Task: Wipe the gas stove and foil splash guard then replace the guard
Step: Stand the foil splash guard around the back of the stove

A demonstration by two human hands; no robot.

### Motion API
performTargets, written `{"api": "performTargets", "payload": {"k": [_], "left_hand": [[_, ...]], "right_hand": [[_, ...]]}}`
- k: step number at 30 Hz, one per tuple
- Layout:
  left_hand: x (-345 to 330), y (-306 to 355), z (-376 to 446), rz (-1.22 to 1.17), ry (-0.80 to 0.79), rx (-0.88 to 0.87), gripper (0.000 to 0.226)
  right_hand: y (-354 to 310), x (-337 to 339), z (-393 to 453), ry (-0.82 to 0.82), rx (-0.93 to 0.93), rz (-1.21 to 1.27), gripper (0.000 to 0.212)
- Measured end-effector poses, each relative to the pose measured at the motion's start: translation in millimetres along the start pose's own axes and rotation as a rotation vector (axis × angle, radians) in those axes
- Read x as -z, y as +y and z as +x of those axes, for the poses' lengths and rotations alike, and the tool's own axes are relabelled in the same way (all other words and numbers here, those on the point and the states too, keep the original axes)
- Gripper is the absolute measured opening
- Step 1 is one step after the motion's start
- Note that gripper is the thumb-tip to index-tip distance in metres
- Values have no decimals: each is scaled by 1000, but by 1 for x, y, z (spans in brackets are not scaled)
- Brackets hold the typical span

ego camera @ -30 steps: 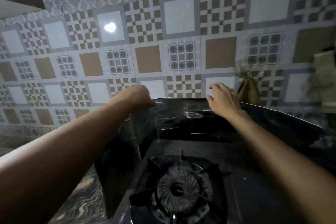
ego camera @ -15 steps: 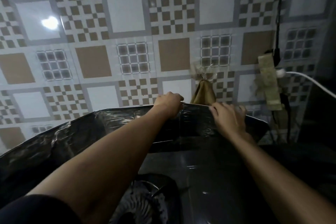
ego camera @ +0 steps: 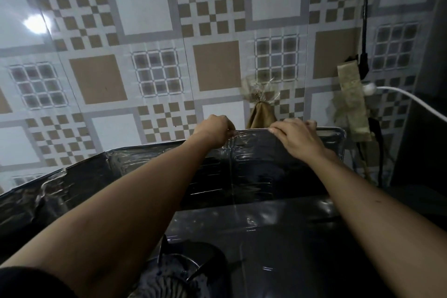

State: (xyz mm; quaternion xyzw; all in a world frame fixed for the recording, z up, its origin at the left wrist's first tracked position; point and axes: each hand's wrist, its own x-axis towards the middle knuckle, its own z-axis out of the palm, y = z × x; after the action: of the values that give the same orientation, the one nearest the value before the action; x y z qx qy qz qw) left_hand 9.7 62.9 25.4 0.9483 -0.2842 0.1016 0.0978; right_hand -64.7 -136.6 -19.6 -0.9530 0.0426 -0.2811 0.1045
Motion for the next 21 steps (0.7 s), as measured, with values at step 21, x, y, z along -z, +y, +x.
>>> {"api": "performTargets", "payload": {"k": [21], "left_hand": [[64, -32, -81, 112, 39, 128, 62]], "right_hand": [[-101, 11, -21, 60, 120, 51, 51]]}}
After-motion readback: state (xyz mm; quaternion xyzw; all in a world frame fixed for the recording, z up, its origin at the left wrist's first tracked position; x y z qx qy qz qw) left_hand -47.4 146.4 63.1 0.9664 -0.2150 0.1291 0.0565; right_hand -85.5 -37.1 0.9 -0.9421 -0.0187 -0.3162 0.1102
